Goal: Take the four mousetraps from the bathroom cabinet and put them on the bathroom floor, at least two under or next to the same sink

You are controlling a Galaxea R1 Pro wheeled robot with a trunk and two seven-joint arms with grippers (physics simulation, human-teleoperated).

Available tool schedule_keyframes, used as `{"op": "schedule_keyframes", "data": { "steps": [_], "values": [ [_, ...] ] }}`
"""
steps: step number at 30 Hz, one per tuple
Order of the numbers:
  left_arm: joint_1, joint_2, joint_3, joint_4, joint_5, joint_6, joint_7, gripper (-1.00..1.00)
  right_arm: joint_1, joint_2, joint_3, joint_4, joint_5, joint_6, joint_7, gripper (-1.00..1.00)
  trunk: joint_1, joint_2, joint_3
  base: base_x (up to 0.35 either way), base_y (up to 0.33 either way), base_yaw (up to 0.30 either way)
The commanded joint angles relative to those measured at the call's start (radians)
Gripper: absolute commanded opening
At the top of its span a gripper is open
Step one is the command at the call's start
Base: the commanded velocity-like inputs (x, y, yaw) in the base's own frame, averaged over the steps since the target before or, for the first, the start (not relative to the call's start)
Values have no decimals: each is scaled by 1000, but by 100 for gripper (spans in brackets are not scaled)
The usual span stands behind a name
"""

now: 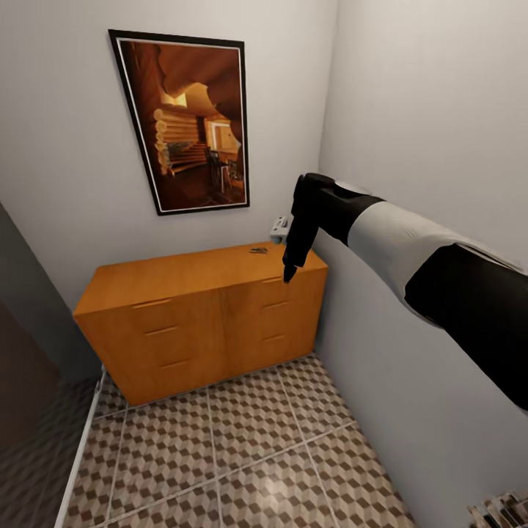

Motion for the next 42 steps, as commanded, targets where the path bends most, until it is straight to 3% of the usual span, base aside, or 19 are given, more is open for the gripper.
{"op": "schedule_keyframes", "data": {
  "steps": [1,32,42],
  "values": [
    [-2,-1,-8,4,9,-5,2,100,0,0,-6,-1,10,8,6,100,1,-2,-2,345,-29,0],
    [6,2,-8,4,9,-5,2,100,15,0,-3,-1,11,6,5,100,1,-2,-2,346,-3,0],
    [6,3,-8,4,10,-5,2,100,26,0,-3,-1,49,6,5,100,1,-2,-2,346,0,0]
  ]
}}
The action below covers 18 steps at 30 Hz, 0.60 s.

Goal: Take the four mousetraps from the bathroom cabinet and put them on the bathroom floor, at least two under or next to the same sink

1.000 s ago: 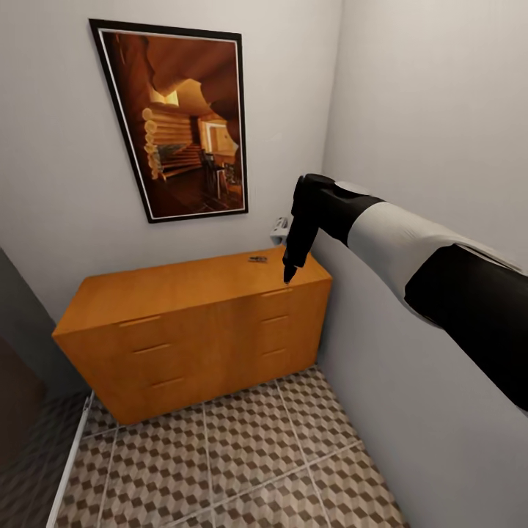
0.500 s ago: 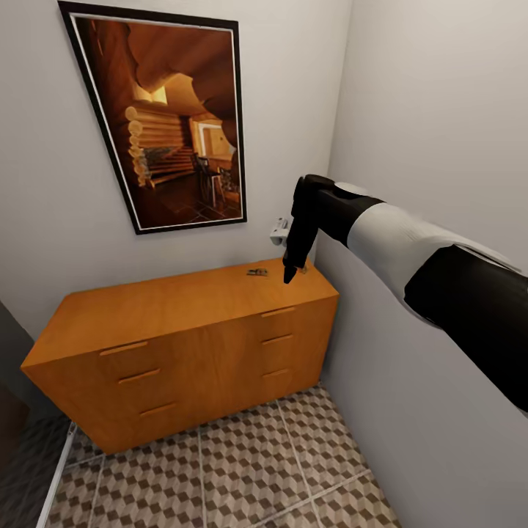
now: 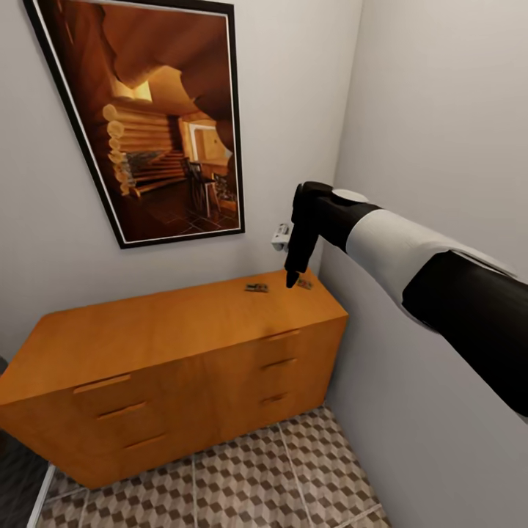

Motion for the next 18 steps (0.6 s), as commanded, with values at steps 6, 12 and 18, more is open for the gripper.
{"op": "schedule_keyframes", "data": {
  "steps": [6,12,18],
  "values": [
    [-1,0,-8,4,9,-5,1,100,12,-14,-5,-1,29,7,6,100,1,-2,-2,346,0,0],
    [0,-1,-8,4,10,-5,2,100,34,-28,-6,-1,35,-11,5,100,1,-2,-2,346,0,0],
    [1,-2,-8,4,10,-5,1,100,53,-43,-6,-1,49,-40,5,100,1,-2,-2,343,0,0]
  ]
}}
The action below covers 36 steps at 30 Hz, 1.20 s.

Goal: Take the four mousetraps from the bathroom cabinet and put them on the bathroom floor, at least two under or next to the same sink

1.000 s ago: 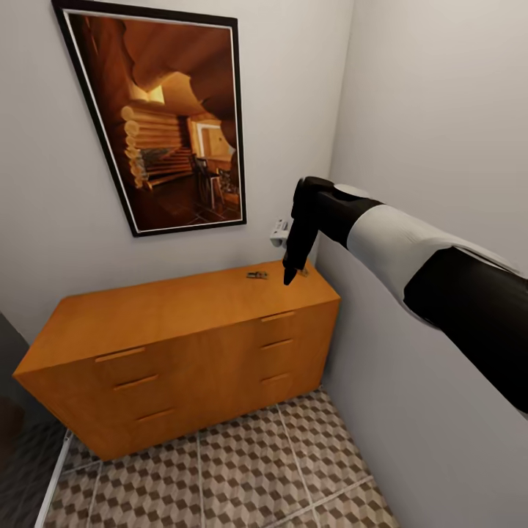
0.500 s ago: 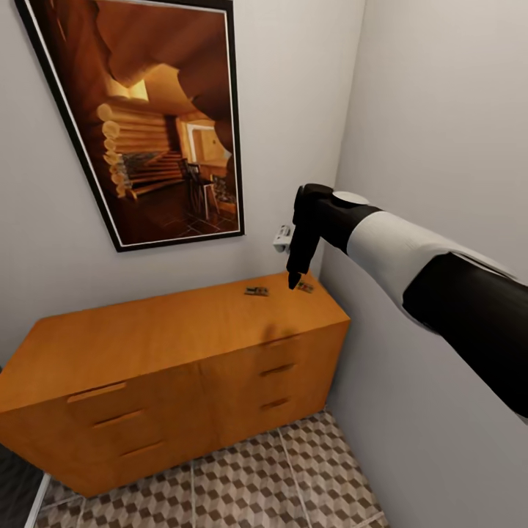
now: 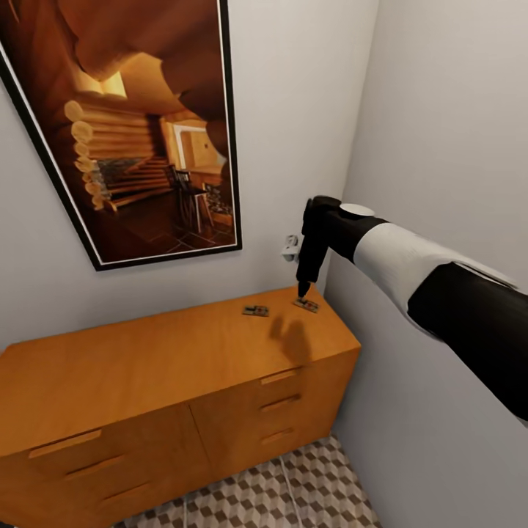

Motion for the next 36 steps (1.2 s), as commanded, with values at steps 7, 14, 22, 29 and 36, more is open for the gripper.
{"op": "schedule_keyframes", "data": {
  "steps": [7,14,22,29,36],
  "values": [
    [-1,-2,-8,4,9,-5,1,100,7,-23,-6,-1,29,-5,6,100,1,-2,-2,256,0,0],
    [0,-2,-8,4,9,-5,1,100,12,-50,-6,-1,32,-10,6,100,1,-2,-2,62,0,0],
    [1,-3,-8,4,9,-5,1,100,38,-74,-6,-1,32,-29,5,100,1,-2,-2,9,0,0],
    [2,-4,-8,4,9,-5,1,100,44,-99,-6,-1,29,-36,-6,100,1,-2,-2,1,0,0],
    [2,-4,-8,4,9,-5,1,100,45,-125,-7,-1,26,-38,-9,100,1,-2,-2,0,0,0]
  ]
}}
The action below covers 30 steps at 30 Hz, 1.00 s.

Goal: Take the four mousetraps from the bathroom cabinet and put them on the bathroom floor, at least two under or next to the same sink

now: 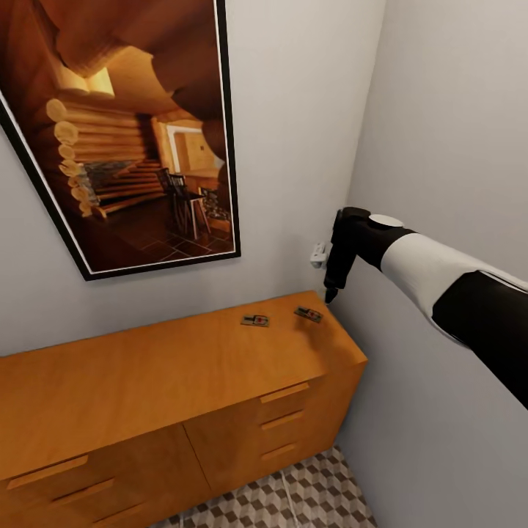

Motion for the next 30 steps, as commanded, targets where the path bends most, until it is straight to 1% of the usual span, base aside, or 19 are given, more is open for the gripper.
{"op": "schedule_keyframes", "data": {
  "steps": [1,8,12,22,30],
  "values": [
    [-2,-1,-8,4,9,-5,2,100,0,-5,-6,-2,8,5,5,100,1,-2,-2,0,0,0],
    [-1,-1,-8,4,9,-5,2,100,0,-22,-7,-2,7,-22,5,100,1,-2,-2,0,0,0],
    [-1,-1,-8,4,10,-5,2,100,0,-28,-7,-2,-2,-33,6,100,1,-2,-2,0,0,0],
    [0,-1,-8,4,10,-5,2,100,0,-32,-8,-2,-41,-43,6,100,1,-2,-2,0,0,0],
    [3,-1,-8,4,9,-5,2,100,0,-32,-8,-2,-60,-44,5,100,1,-2,-2,0,0,0]
  ]
}}
